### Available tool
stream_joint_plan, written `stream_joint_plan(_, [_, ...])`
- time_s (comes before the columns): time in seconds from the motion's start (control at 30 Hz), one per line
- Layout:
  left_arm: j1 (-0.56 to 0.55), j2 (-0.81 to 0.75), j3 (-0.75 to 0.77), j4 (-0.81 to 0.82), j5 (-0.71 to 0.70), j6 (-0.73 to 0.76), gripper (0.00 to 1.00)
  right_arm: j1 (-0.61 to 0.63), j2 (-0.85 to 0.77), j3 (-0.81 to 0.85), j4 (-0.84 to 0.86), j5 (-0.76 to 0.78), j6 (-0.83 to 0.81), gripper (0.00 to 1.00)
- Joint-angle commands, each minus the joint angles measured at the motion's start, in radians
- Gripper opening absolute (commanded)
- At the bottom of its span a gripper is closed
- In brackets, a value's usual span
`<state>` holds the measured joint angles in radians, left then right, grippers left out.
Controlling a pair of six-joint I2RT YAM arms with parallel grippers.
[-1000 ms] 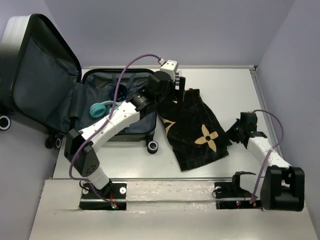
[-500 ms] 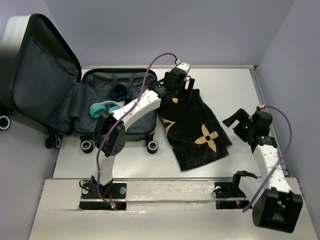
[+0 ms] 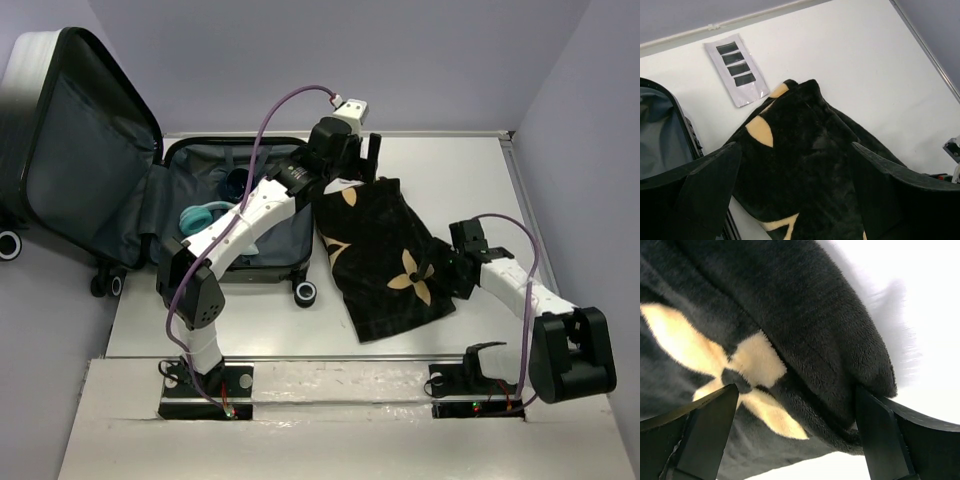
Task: Pack the luggage
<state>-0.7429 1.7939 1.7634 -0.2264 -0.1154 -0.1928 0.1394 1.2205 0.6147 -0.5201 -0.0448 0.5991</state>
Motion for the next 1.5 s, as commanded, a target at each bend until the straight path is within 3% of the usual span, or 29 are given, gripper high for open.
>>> stream_joint_plan(0.0, [0.014,-0.048,-0.033,0.036,0.051,0.009,0.98,0.064,0.086,0.054,-0.107,0.152,0.047,1.0])
stream_joint_plan(0.13, [0.034,-0.056,-0.051,0.044,0.069,0.009,0.98,0.161,0.271,0.131,-0.156,0.222,0.051,1.0])
stream_joint_plan(0.2, [0.048,-0.059,-0.073,0.05,0.074,0.006,0.97,0.201,0.35,0.19,-0.193,0.272,0.051,0.91])
stream_joint_plan(0.23, [0.051,-0.06,-0.081,0.052,0.075,0.004,0.98,0.201,0.411,0.204,-0.199,0.284,0.051,0.84])
stream_joint_plan(0.27, [0.057,-0.06,-0.096,0.058,0.074,0.004,0.97,0.21,0.43,0.218,-0.204,0.284,0.045,0.58])
stream_joint_plan(0.33, [0.057,-0.056,-0.105,0.059,0.072,0.006,0.97,0.21,0.433,0.243,-0.208,0.33,0.039,0.31])
stream_joint_plan(0.43, [0.059,-0.034,-0.105,0.052,0.083,0.001,0.97,0.154,0.418,0.261,-0.205,0.329,0.005,0.17])
stream_joint_plan(0.47, [0.057,-0.027,-0.098,0.045,0.089,-0.002,0.97,0.125,0.403,0.263,-0.199,0.316,-0.007,0.07])
stream_joint_plan(0.67, [0.054,0.048,-0.07,0.001,0.158,-0.031,0.97,-0.144,0.321,0.301,-0.135,0.272,-0.11,0.07])
stream_joint_plan(0.9, [0.051,0.136,-0.016,-0.112,0.188,-0.06,0.98,-0.257,0.335,0.413,-0.126,0.413,-0.203,0.07])
stream_joint_plan(1.27, [0.047,0.34,0.082,-0.238,0.126,-0.189,0.99,-0.3,0.338,0.352,-0.008,0.287,-0.182,0.07])
stream_joint_plan(1.47, [0.06,0.418,0.065,-0.124,0.092,-0.299,0.99,-0.3,0.298,0.335,0.019,0.215,-0.18,0.07])
